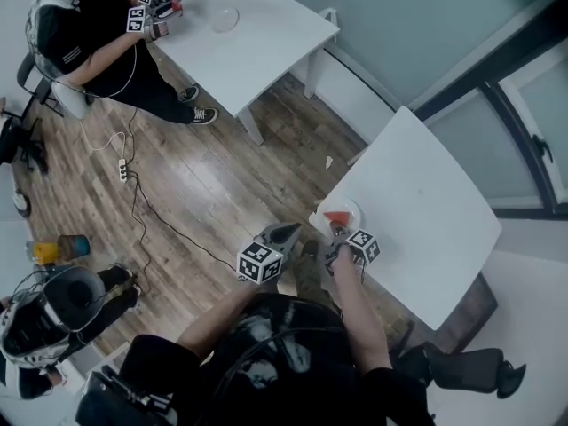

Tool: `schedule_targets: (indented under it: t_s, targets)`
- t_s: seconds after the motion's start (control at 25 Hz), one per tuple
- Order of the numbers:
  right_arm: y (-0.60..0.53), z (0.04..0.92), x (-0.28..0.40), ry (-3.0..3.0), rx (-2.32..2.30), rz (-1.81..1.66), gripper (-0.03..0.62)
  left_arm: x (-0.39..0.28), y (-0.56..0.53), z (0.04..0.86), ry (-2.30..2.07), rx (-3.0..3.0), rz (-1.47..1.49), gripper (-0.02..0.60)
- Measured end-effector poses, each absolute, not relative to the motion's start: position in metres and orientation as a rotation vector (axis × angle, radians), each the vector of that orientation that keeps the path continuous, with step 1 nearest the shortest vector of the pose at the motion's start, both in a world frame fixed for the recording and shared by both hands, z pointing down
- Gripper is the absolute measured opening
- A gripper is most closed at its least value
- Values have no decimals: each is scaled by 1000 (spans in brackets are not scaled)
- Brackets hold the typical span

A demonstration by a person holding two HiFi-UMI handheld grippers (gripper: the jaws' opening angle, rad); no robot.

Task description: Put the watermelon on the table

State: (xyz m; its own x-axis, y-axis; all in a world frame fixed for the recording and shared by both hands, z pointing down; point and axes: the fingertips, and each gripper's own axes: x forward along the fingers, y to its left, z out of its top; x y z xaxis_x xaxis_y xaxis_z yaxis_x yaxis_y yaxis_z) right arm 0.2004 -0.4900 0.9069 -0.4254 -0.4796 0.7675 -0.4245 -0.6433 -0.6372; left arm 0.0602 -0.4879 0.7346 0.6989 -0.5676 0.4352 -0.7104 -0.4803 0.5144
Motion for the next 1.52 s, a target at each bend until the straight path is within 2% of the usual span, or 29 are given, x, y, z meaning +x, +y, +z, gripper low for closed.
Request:
schedule_targets:
  t_s: [0.16,0.44,0.72,0.88,1.12,1.32,1.52]
  targets:
    - [-488,907,201,1412,-1731,-2337,249,65,-490,729,-969,2224,255,6]
    - [-477,904,188,1501,-1598,-2542,249,69,-493,722,-972,2217,239,6]
    - [-458,891,207,1791,-1683,-2409,249,81,-486,720,-951,2223,239,6]
    - [-468,836,203,2034,-1538,-2117,243,92,-484,711,-933,2254,241,6]
    - [-468,744,232,2446,-1729,-1463,9,114,-484,683,-874,2302,212,6]
    - [-470,681,251,2567,-1920,-966,9,121,-493,645,-937,2440,199,6]
    - [-462,655,261,2562,-1975,-797,9,128,-495,631,-968,2463,187,6]
